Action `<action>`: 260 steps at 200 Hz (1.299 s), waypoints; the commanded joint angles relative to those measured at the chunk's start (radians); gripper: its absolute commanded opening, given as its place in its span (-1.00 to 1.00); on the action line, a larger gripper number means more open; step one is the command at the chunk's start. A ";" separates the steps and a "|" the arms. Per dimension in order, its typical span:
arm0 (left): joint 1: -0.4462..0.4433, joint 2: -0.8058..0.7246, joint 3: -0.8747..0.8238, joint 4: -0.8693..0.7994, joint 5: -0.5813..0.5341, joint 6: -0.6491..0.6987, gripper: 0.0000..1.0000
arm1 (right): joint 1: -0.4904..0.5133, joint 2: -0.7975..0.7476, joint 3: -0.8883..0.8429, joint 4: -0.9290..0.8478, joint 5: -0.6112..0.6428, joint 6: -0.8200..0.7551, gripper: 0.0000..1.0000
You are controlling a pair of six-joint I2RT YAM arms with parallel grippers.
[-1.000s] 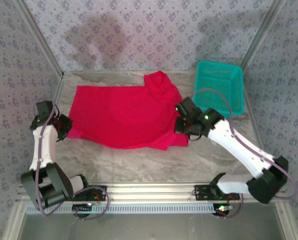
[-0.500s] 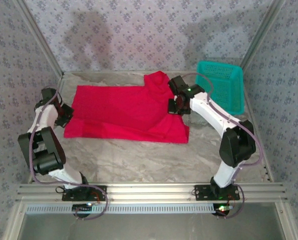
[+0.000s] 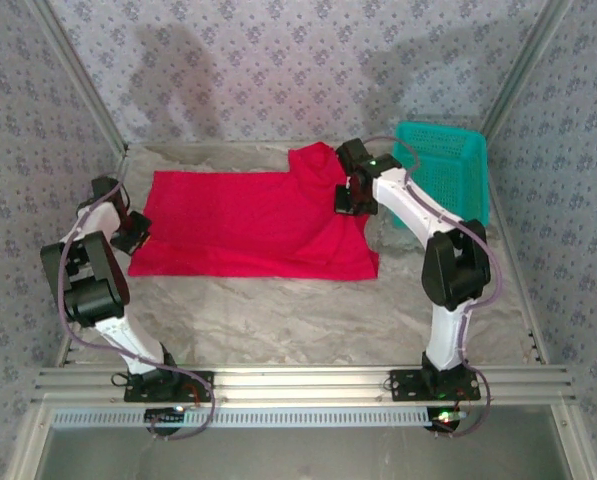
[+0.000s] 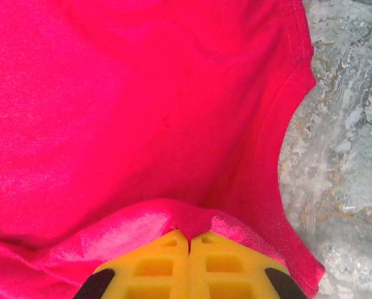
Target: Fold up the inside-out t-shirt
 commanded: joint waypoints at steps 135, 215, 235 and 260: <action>-0.018 0.157 0.121 -0.006 -0.036 0.037 -0.04 | -0.074 0.353 0.387 -0.134 -0.068 -0.032 -0.57; -0.172 -0.239 -0.209 0.145 -0.006 -0.012 0.39 | 0.092 0.059 -0.154 0.117 -0.210 0.092 0.02; -0.196 -0.239 -0.227 0.132 0.005 -0.009 0.38 | 0.124 0.068 -0.182 0.149 -0.210 0.119 0.03; -0.204 -0.244 -0.244 0.124 0.004 -0.007 0.37 | 0.136 0.086 -0.188 0.153 -0.213 0.153 0.03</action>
